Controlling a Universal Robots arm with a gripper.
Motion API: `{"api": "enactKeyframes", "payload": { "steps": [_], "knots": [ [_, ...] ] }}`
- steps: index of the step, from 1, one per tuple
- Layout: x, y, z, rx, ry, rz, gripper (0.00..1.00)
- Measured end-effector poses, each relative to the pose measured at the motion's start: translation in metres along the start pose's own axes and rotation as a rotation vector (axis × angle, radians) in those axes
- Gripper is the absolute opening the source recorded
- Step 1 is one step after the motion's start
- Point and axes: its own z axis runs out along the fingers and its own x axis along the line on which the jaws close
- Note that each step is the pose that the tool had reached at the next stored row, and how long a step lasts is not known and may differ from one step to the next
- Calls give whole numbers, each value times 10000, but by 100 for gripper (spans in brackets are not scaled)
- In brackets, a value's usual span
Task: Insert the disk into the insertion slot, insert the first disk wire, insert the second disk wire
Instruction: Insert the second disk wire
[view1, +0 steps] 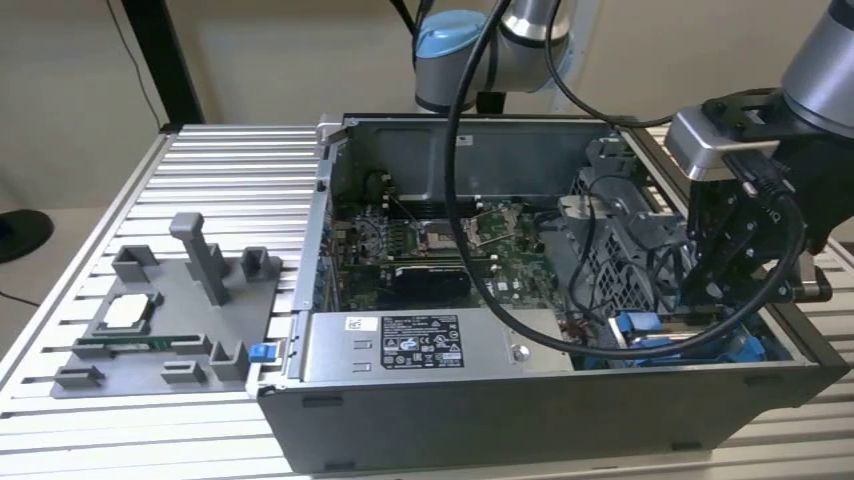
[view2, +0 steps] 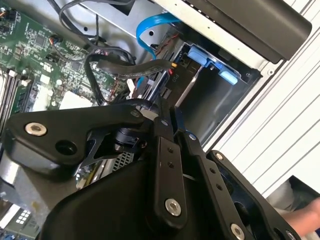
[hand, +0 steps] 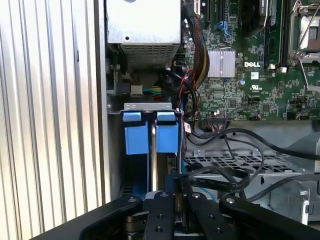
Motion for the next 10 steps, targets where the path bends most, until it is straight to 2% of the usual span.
{"api": "enactKeyframes", "payload": {
  "steps": [5, 10],
  "knots": [
    [3, 2, 52, 185, -5, -11, 0],
    [4, 2, 55, 190, -7, -12, 0]
  ]
}}
